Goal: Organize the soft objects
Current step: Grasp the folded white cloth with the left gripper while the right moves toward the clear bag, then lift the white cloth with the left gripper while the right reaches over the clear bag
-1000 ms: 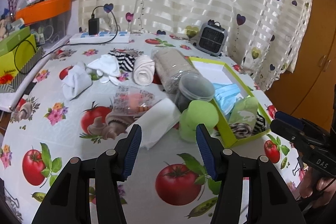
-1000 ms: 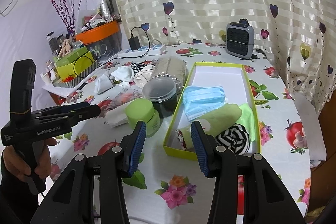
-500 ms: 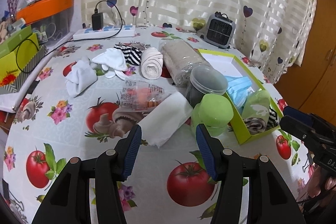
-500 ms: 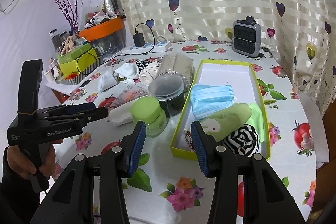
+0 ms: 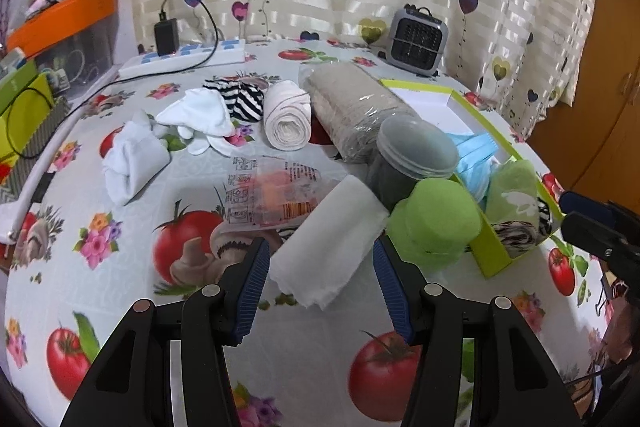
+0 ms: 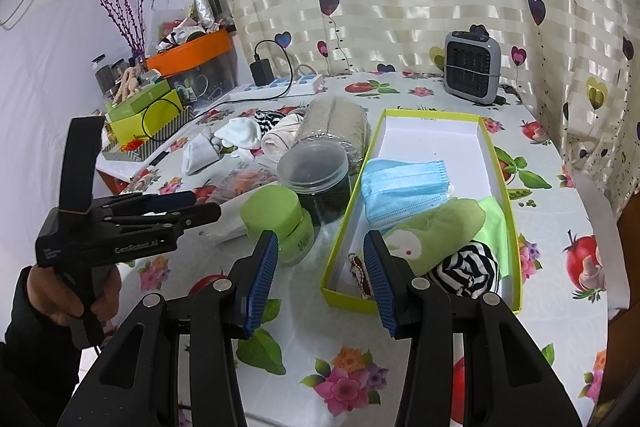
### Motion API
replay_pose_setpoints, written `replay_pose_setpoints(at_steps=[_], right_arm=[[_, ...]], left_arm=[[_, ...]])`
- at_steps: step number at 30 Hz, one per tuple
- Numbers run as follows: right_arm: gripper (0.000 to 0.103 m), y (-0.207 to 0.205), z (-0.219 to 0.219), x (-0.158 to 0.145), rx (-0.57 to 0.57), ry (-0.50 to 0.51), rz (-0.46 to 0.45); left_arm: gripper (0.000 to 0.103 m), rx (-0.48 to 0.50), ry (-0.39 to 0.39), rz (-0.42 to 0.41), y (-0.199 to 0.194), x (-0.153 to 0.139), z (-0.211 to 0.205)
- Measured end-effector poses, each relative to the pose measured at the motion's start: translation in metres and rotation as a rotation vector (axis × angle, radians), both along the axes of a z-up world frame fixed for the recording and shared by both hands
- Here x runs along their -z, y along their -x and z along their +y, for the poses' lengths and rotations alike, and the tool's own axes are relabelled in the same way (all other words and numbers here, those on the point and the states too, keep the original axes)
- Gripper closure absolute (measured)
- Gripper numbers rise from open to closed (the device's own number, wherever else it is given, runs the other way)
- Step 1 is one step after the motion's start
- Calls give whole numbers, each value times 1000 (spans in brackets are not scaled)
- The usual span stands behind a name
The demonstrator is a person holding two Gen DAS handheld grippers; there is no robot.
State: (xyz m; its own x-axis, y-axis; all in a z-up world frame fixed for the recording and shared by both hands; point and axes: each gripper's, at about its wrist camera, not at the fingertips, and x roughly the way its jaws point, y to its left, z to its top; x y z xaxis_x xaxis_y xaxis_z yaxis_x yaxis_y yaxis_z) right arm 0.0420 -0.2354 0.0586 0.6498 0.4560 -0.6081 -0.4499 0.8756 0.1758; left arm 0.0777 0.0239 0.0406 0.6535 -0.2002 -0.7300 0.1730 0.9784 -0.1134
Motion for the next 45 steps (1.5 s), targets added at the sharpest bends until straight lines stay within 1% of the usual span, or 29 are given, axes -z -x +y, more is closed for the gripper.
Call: replay_pose_setpoints(at_steps=[7, 9, 13, 16, 20, 25, 29, 30, 32, 34, 37, 40, 45], right_arm=[[57, -12, -2, 7, 11, -4, 28], [57, -15, -1, 9, 13, -7, 34], [57, -19, -1, 11, 14, -8, 42], [57, -21, -1, 12, 13, -10, 47], [57, -22, 0, 13, 10, -11, 49], [57, -21, 0, 12, 6, -12, 46], [57, -18, 0, 8, 11, -13, 34], [57, -19, -1, 8, 14, -13, 33], [57, -18, -1, 6, 17, -16, 31], [57, -16, 0, 4, 13, -16, 26], [57, -12, 1, 1, 6, -18, 15], [57, -8, 3, -2, 0, -17, 8], [57, -1, 7, -6, -12, -17, -4]], left_arm=[[49, 42, -20, 40, -23, 17, -2], [49, 55, -41, 61, -28, 23, -6], [49, 94, -58, 74, -25, 28, -13], [49, 116, -39, 77, -19, 29, -13], [49, 109, -33, 59, -15, 25, -11], [49, 106, -57, 75, -27, 30, -15], [50, 103, -90, 68, -26, 32, -20], [51, 98, -92, 66, -25, 32, -20], [61, 87, -77, 65, -23, 32, -18], [67, 63, -46, 64, -19, 31, -12], [75, 31, -28, 54, -13, 30, -5], [80, -10, -20, 47, -5, 28, 4], [81, -68, 8, 41, 11, 27, 21]])
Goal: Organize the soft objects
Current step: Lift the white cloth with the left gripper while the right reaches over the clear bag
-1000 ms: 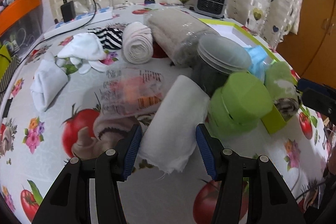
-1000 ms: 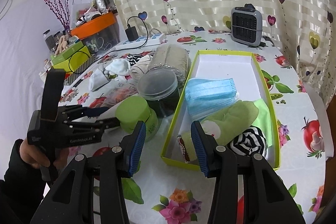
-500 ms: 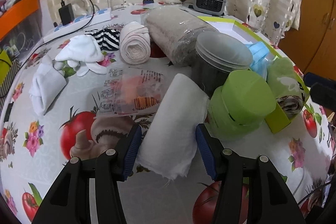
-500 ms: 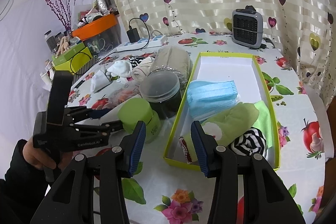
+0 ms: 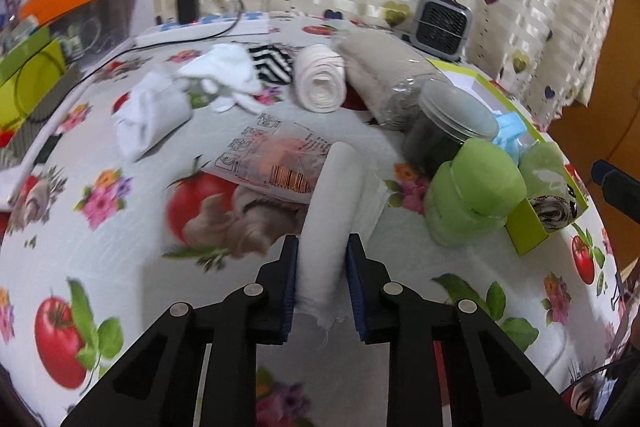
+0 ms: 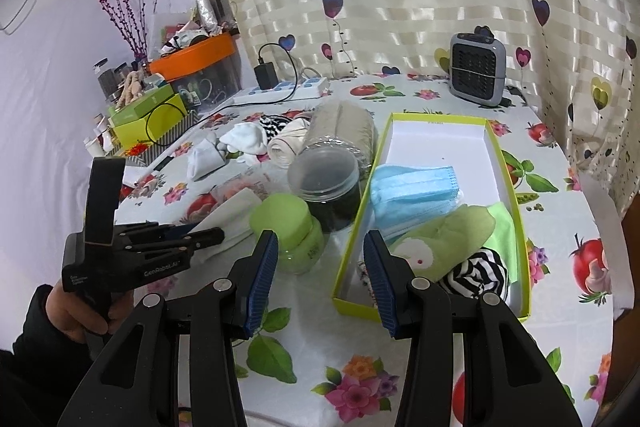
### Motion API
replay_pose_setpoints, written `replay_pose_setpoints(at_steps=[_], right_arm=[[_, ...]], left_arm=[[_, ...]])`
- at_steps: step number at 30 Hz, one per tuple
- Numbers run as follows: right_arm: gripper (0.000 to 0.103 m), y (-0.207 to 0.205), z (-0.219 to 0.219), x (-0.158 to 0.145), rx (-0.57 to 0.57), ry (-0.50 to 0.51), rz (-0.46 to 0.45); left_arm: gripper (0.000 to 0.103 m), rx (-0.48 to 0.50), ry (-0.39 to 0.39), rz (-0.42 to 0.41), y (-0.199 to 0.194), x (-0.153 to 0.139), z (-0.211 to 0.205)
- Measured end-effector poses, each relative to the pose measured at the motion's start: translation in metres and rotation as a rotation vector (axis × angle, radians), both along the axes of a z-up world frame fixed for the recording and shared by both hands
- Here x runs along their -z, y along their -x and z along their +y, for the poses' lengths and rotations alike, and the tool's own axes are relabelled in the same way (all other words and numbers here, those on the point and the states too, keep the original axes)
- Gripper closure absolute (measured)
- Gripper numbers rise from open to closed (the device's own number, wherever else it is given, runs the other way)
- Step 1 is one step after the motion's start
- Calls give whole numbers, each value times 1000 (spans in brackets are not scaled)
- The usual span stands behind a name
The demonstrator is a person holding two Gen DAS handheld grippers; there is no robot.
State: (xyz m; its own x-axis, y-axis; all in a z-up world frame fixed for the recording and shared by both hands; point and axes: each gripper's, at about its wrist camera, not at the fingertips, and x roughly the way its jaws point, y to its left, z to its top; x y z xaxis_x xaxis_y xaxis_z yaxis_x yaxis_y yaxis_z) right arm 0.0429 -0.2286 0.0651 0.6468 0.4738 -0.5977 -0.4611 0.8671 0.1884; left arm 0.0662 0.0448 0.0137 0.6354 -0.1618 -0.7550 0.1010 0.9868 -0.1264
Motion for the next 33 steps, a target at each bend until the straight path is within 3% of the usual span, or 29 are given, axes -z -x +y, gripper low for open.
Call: replay_pose_setpoints(at_steps=[8, 15, 21, 33], right_arm=[[57, 5, 22, -7, -56, 19, -17], [57, 9, 52, -6, -130, 40, -22], [57, 11, 70, -1, -170, 70, -6], [57, 7, 158, 24, -395, 197, 30]], left_arm=[[81, -16, 48, -33, 31, -9, 24], [81, 116, 96, -25, 48, -8, 19], [81, 171, 95, 6, 58, 1, 20], [81, 130, 97, 15, 96, 6, 58]])
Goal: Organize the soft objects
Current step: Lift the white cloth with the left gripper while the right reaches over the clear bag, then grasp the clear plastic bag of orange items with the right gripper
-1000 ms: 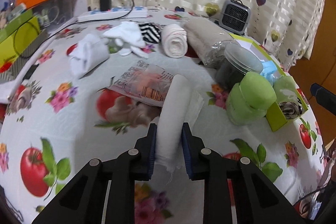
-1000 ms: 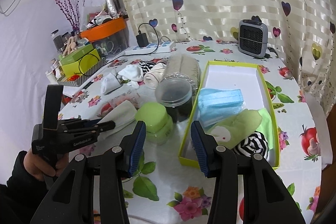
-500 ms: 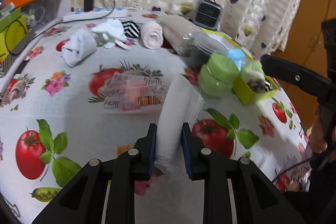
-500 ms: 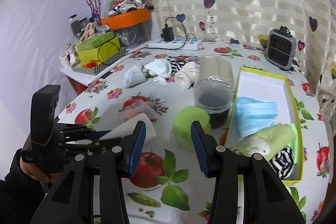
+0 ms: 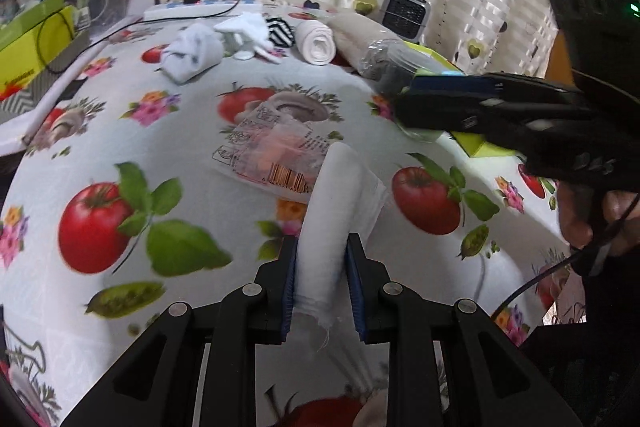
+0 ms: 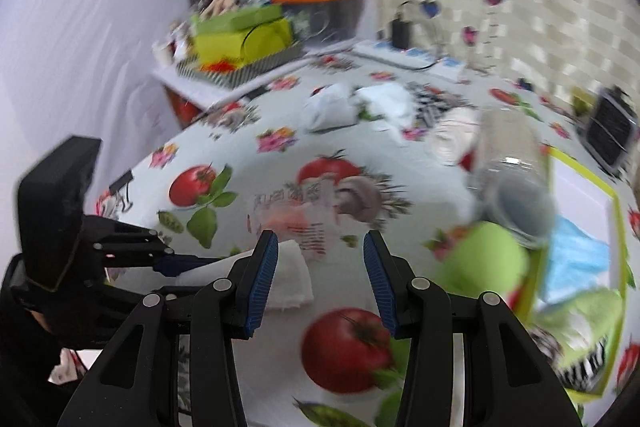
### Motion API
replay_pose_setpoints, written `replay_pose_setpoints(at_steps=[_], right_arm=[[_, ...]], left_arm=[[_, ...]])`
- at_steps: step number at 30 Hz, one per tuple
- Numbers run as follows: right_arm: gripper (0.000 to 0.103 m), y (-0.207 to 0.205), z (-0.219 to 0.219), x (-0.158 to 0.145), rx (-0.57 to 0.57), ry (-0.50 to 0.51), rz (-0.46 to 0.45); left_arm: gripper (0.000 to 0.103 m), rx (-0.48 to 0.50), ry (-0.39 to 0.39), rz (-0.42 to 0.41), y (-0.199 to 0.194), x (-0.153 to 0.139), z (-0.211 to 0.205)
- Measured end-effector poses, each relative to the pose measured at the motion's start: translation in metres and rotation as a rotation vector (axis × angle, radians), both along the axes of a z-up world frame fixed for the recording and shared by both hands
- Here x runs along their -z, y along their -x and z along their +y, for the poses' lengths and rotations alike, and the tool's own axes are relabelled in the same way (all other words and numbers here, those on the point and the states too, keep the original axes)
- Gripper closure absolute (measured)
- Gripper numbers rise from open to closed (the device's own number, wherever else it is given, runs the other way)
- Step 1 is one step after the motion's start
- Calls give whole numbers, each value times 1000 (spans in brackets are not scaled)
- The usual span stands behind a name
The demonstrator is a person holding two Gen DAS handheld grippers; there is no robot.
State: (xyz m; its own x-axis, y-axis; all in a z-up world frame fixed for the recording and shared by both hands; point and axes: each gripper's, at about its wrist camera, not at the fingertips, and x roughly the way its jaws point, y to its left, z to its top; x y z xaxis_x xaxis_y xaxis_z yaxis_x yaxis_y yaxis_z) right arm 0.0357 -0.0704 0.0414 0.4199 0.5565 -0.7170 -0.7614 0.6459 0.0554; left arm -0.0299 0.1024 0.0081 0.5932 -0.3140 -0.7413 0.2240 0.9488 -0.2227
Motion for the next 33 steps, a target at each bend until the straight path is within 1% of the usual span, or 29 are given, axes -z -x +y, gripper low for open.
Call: replay_pose_setpoints(at_steps=[4, 8, 12, 15, 18, 22, 23, 24, 28, 30, 33], right_arm=[[57, -9, 29, 19, -41, 58, 44], [52, -17, 50, 29, -90, 74, 94], [52, -24, 68, 41, -133, 114, 128], [51, -26, 75, 49, -142, 145, 126], [49, -26, 78, 51, -139, 162, 120], [49, -25, 84, 52, -138, 204, 98], [57, -25, 84, 52, -135, 207, 92], [82, -24, 85, 51, -134, 207, 74], [86, -22, 84, 47, -121, 193, 36], [86, -23, 78, 41, -100, 145, 29], [86, -23, 60, 15, -47, 46, -23]], left_arm=[[80, -6, -8, 1, 4, 1, 5], [79, -4, -10, 0, 6, 1, 6], [78, -8, -5, 1, 6, 2, 8], [78, -10, -5, -3, 7, 3, 7], [77, -9, -11, -6, 7, 2, 6], [77, -10, -15, -9, 8, 2, 5], [77, -13, -17, -10, 8, 2, 4], [77, -16, -16, -11, 8, 2, 4], [77, -33, -17, -14, 8, 1, 2], [77, -46, -14, -17, 8, 2, 2], [78, -60, -6, -21, 6, 2, 2]])
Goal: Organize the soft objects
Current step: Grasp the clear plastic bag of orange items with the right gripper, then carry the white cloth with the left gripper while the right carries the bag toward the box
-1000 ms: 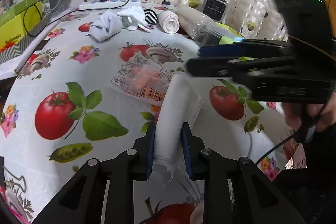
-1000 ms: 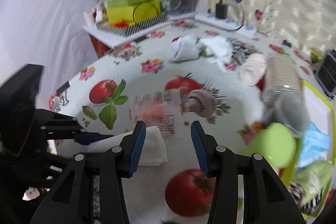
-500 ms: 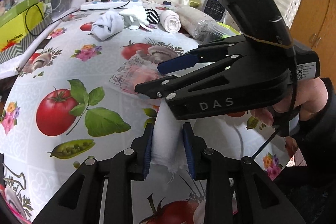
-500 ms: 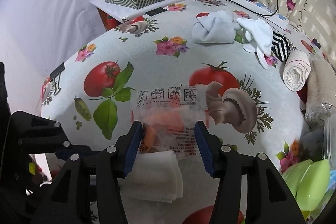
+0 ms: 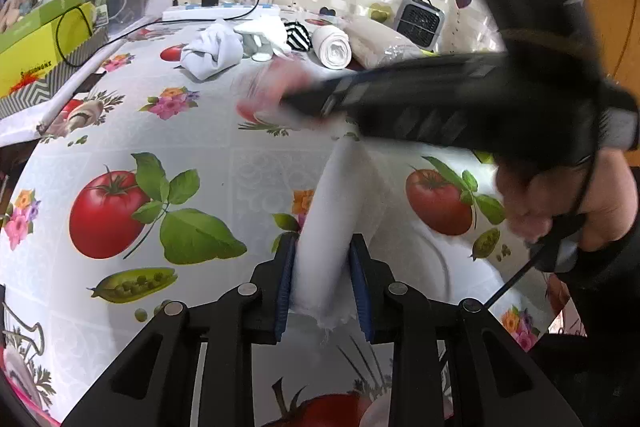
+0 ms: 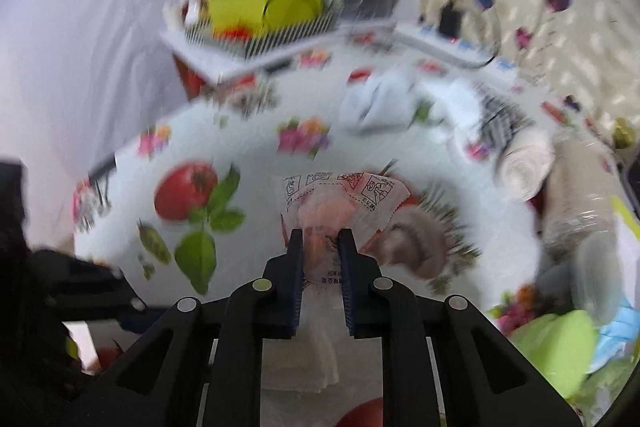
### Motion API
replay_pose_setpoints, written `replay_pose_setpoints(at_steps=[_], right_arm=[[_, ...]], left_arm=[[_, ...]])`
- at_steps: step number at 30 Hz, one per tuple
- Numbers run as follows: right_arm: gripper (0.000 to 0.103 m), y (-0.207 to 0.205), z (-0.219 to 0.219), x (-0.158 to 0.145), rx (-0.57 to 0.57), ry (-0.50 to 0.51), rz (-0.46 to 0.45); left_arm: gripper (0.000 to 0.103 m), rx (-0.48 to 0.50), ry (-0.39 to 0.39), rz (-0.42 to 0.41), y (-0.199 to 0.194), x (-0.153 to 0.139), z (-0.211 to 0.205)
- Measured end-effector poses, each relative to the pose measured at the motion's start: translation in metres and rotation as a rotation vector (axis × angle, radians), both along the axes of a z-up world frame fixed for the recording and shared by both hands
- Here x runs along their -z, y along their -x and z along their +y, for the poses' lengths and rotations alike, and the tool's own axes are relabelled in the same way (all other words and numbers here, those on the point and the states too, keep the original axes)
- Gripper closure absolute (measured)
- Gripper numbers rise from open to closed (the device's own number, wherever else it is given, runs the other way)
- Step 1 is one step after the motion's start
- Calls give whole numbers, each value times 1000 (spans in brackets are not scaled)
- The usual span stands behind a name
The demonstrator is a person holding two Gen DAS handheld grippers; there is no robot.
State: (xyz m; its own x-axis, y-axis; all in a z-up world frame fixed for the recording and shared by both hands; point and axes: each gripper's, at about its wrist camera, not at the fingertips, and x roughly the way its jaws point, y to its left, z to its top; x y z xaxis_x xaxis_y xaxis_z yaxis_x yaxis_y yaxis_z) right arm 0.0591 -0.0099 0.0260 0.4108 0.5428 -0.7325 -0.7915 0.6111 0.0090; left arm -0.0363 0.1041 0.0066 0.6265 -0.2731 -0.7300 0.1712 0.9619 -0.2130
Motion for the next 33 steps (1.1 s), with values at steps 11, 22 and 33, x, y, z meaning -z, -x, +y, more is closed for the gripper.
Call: replay_pose_setpoints(at_steps=[11, 22, 33], right_arm=[[86, 16, -68, -50, 135, -157, -79], [86, 32, -114, -53, 203, -209, -78], [86, 34, -152, -61, 281, -249, -97]], left_arm=[[82, -65, 34, -11, -12, -6, 3], [82, -127, 58, -69, -16, -33, 4], [82, -96, 60, -135, -30, -64, -23]])
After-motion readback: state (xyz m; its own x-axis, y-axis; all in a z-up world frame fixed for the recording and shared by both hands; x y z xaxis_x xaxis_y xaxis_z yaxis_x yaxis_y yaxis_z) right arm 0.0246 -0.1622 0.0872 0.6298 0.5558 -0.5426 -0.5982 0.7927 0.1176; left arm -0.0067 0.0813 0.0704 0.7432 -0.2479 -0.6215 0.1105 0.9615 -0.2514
